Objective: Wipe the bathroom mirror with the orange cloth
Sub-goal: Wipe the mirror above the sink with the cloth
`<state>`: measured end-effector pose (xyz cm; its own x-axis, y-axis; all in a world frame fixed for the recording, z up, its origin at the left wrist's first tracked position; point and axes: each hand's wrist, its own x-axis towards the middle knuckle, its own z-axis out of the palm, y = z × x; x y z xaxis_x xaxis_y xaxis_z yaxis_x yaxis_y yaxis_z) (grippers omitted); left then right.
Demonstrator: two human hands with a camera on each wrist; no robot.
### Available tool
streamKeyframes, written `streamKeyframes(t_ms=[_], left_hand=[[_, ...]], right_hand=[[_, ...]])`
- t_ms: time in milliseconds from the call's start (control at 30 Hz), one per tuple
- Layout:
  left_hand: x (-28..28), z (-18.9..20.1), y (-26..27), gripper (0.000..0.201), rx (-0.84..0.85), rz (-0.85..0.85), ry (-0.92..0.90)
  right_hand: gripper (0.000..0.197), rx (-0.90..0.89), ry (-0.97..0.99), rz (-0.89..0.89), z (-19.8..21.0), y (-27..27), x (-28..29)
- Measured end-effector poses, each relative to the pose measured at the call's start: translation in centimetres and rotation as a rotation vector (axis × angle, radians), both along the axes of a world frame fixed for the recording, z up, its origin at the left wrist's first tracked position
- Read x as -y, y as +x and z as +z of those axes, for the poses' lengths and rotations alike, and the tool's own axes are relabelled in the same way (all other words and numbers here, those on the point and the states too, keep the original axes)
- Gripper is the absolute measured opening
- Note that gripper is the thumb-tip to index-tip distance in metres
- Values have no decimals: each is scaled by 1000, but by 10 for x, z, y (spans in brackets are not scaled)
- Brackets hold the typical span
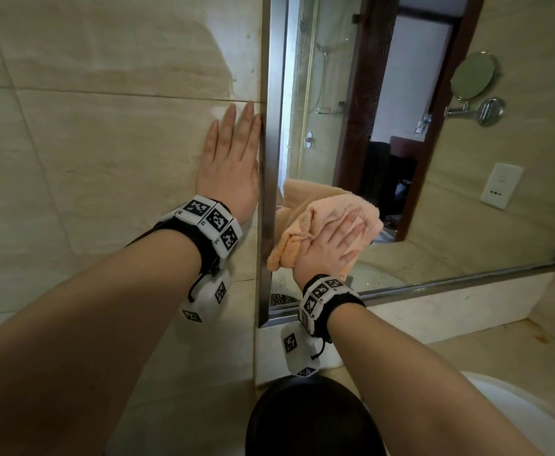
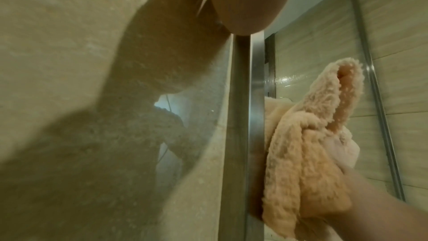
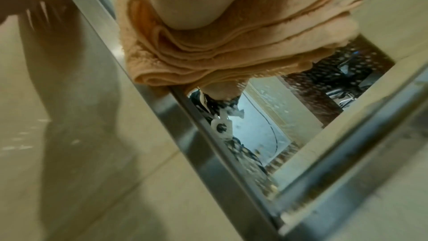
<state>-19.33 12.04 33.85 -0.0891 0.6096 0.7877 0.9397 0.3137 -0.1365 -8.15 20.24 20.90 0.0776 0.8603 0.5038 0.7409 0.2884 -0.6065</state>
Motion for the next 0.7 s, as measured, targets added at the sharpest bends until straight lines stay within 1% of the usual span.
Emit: streamKeyframes(t_ms=[67, 133, 233, 333, 400, 467, 533, 600, 700], left_hand=[[0, -3, -1, 60, -6, 4, 2], [-1, -4, -2, 60, -9, 14, -7], [-2, -3, -2, 59, -28, 18, -6], [0, -1, -3, 60, -50, 24, -33], [3, -1, -6, 59, -68, 32, -47], [8, 0, -9, 59, -84, 43, -55], [14, 1, -13, 59, -85, 53, -61], [19, 3, -17, 59, -75, 58, -62], [26, 6, -25, 59, -65, 69, -46]], right_hand=[[79, 34, 14, 26, -8, 3, 1], [80, 29, 36, 28, -8, 2, 2], [80, -5, 46, 19, 1, -4, 4], [78, -8, 98, 1, 12, -10, 5], [76, -34, 122, -4, 26, -16, 6], [69, -86, 165, -4, 44, -24, 6], [64, -148, 225, 33, 65, -29, 7], [62, -221, 301, 99, 89, -31, 11], [57, -369, 425, 248, 124, -36, 19]])
